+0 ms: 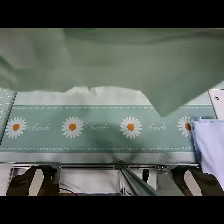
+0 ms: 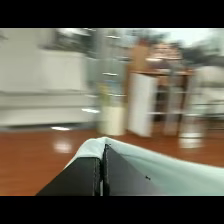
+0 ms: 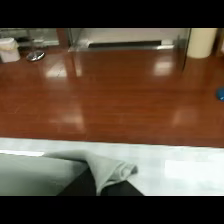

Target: Fold the shirts.

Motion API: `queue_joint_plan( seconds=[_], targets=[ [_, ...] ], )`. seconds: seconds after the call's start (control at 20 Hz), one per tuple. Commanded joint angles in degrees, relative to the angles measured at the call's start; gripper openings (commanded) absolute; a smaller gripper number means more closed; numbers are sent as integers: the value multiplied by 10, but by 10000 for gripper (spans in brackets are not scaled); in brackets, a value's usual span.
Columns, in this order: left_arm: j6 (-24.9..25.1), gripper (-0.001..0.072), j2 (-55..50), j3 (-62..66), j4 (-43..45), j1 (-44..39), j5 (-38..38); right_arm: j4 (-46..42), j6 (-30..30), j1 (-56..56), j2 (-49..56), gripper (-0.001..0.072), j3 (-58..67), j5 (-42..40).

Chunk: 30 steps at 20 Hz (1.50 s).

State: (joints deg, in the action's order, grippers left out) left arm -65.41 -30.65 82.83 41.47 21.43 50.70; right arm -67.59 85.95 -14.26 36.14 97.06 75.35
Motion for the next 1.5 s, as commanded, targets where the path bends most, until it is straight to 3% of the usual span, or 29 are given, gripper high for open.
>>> queue_joint_plan(
  seconds=[0.0,0.2,0.5,0.9,1.0,1.15,1.3,1.45],
  targets=[
    [-72,26,80,13,219,1,50,-70,37,0,-65,19,5,40],
    [-95,26,126,10,315,-20,96,-135,66,0,-87,19,5,104],
    [-140,26,90,-50,303,-40,120,-119,58,0,-32,19,-12,165],
    [-133,26,-177,-130,198,-59,129,17,-17,1,187,19,-162,78],
    [-133,26,-264,-130,198,-91,97,48,-31,1,275,19,-162,36],
    [-135,26,-384,-129,198,-137,-21,90,-46,1,401,19,-147,-38],
    [-195,26,-480,-120,197,-157,-133,116,-45,1,520,19,-84,-93],
    [-223,26,-563,-90,190,-164,-151,151,-38,1,623,19,-9,-111]
  ],
)
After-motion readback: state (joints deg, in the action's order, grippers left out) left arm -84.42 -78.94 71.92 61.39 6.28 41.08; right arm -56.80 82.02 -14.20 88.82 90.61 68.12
